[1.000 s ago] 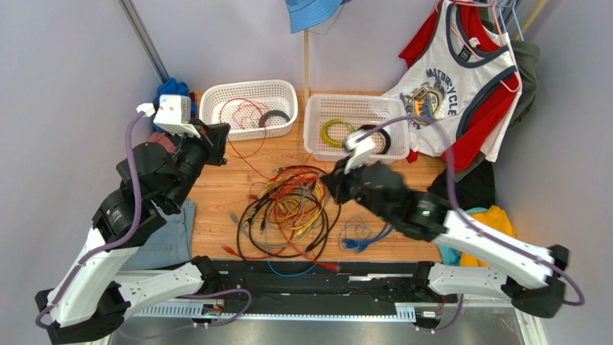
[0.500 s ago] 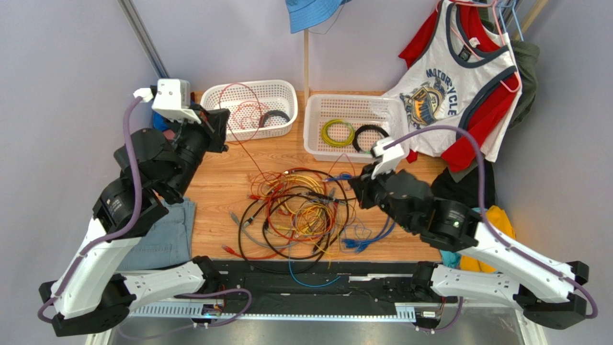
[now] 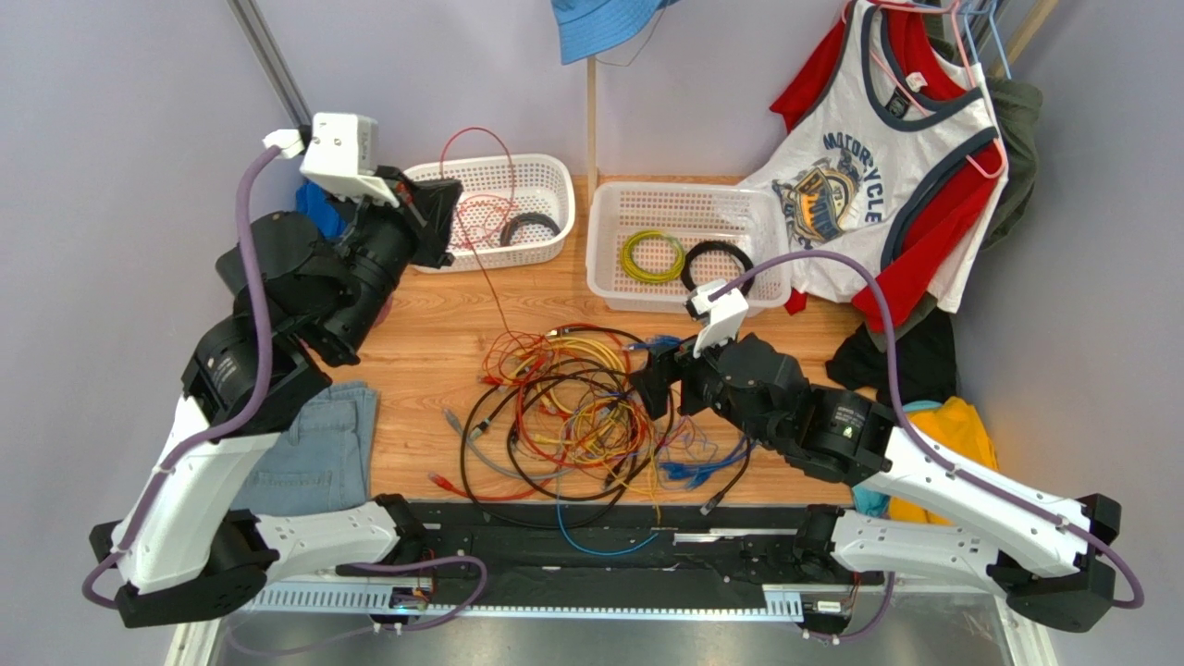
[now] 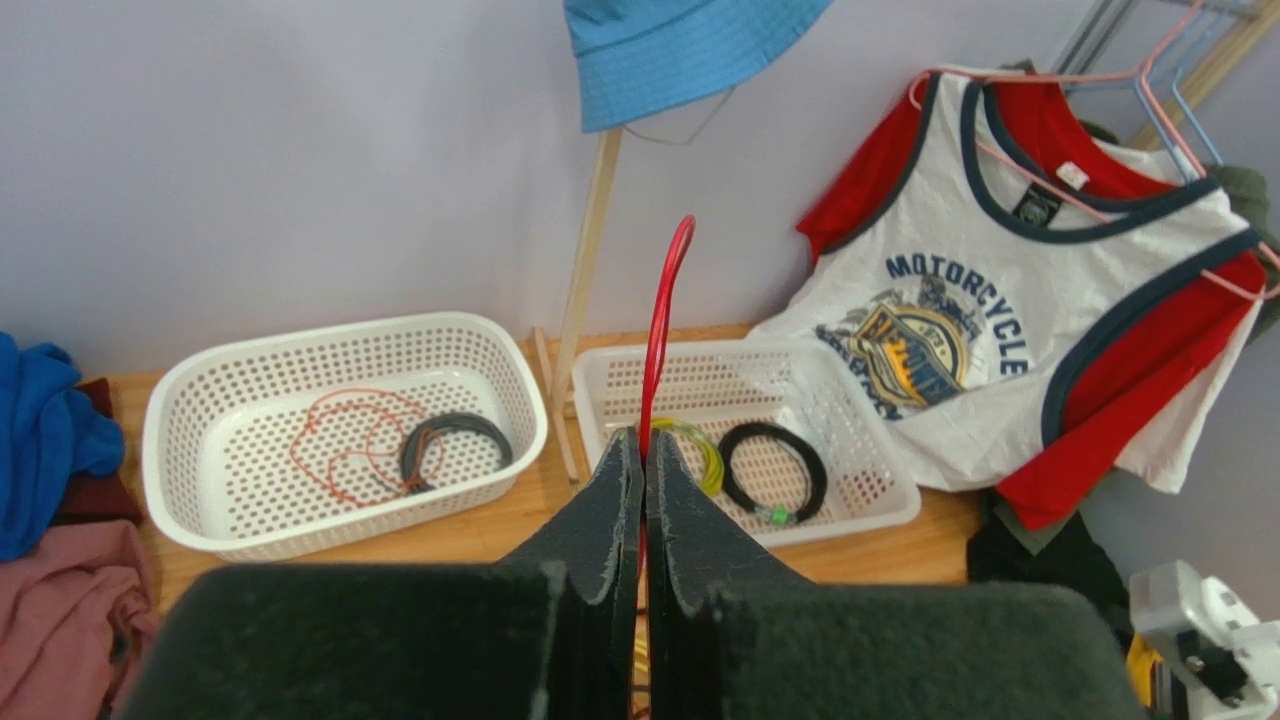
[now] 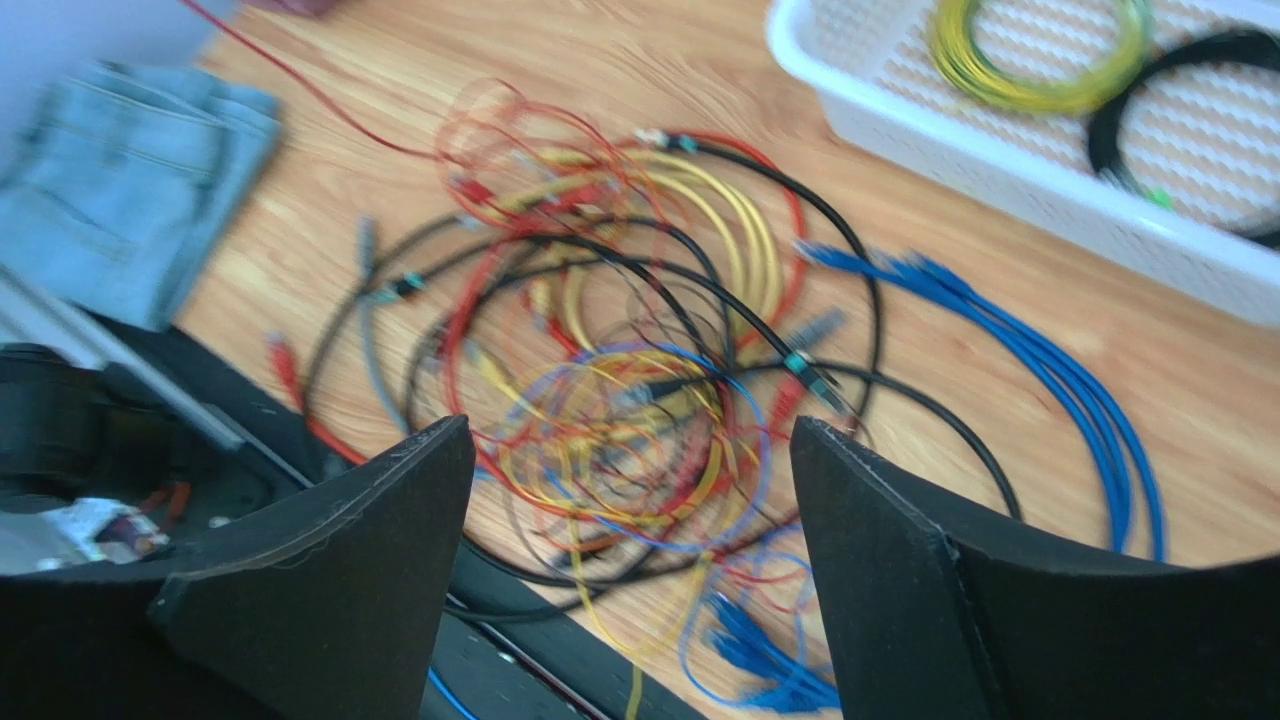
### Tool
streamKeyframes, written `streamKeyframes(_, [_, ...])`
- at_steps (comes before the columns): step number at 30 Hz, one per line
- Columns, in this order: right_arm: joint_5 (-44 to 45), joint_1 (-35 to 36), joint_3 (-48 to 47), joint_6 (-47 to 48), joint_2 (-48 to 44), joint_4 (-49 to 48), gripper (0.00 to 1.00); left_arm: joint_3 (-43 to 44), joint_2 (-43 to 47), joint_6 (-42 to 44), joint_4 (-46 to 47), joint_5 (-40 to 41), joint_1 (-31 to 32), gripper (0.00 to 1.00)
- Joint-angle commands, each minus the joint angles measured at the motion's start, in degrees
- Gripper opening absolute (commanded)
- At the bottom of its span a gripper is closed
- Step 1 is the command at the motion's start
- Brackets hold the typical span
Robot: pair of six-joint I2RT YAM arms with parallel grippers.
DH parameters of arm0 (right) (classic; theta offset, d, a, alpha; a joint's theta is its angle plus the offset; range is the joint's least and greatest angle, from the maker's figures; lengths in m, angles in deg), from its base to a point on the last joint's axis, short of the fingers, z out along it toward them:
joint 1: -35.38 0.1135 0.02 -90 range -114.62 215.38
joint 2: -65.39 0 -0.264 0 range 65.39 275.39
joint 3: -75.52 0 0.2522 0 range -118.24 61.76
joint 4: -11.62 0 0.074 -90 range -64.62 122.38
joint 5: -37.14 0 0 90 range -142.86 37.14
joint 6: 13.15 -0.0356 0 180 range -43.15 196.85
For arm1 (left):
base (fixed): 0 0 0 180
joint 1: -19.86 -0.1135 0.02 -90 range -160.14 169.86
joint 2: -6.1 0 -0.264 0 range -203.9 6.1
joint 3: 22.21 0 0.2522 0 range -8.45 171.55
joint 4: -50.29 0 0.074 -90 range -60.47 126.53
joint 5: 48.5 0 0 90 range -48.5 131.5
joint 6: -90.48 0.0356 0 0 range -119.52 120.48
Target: Untangle the cables
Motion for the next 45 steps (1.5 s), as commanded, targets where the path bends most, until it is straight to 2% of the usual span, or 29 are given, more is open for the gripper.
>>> streamKeyframes(1, [-6.88, 0.08, 0.07, 3.99, -0.38, -15.89, 0.82, 3.22, -1.8, -0.88, -0.17, -4.67, -0.11, 0.0])
streamKeyframes(3, [-7.94, -0.01, 1.74, 4.88, 1.2, -21.54, 0.82, 3.84, -2.76, -1.77, -0.44, -6.52, -0.11, 0.0])
streamKeyframes(7, [-11.8, 0.08, 7.19, 7.95, 5.94, -40.32, 0.81, 7.08, -5.31, -3.88, -2.19, -9.86, -0.11, 0.0])
streamKeyframes(10, [-14.44, 0.17, 7.82, 8.92, 10.86, -46.85, 0.83, 8.32, -6.72, -4.32, -3.42, -11.01, -0.11, 0.0])
streamKeyframes(19, [-13.92, 0.35, 3.78, 9.28, 25.36, -57.33, 0.84, 8.5, -6.64, -4.5, -5.09, -11.72, -0.11, 0.0])
streamKeyframes(23, [-8.49, 0.35, 0.88, 9.37, 32.82, -61.81, 0.83, 8.5, -5.94, -4.41, -5.88, -11.37, -0.1, 0.0])
streamKeyframes(25, [-6.37, 0.26, -0.88, 9.98, 34.77, -63.14, 0.78, 8.41, -5.5, -4.23, -6.5, -10.84, -0.11, 0.0])
streamKeyframes(26, [-4.54, 0.34, -1.41, 10.07, 35.83, -63.14, 0.63, 8.15, -4.97, -4.23, -6.76, -10.49, -0.11, 0.0])
streamKeyframes(28, [-3.38, 0.26, -2.55, 10.24, 35.4, -61.13, 0.35, 6.92, -4.18, -3.97, -7.03, -8.57, -0.11, 0.0])
streamKeyframes(29, [-2.24, 0.34, -2.82, 10.25, 33.57, -59.99, 0.04, 6.14, -2.96, -3.88, -7.03, -7.6, -0.11, 0.0])
streamKeyframes(30, [-0.67, 0.26, -3.43, 9.98, 32.33, -55.71, 0.0, 3.78, -2.25, -3.79, -6.94, -4.72, -0.11, 0.0])
streamKeyframes(32, [2.6, 0.17, -8.07, 9.54, 29.0, -48.58, 0.0, 0.26, 0.81, -4.23, -5.8, -1.63, -0.11, 0.0])
streamKeyframes(33, [2.86, 0.17, -9.83, 10.24, 27.85, -41.5, 0.0, -4.11, 1.97, -4.84, -5.01, 0.83, -0.11, 0.0])
streamKeyframes(37, [1.2, 0.17, -20.64, 11.91, 22.66, -26.52, 0.0, -15.56, 6.98, -8.71, -0.62, 6.29, -0.11, 0.01])
streamKeyframes(41, [1.11, 0.17, -36.25, 13.32, 20.02, -12.89, 0.0, -23.74, 9.71, -12.31, 0.97, 9.11, -0.19, 0.11])
streamKeyframes(43, [1.63, 0.17, -40.33, 13.5, 19.41, -6.82, 0.0, -27.43, 10.32, -14.07, 1.84, 9.29, -0.19, 0.21])
streamKeyframes(45, [1.98, 0.17, -43.76, 13.24, 18.96, -2.78, 0.0, -30.69, 10.5, -15.3, 2.9, 8.07, -0.19, 0.44])
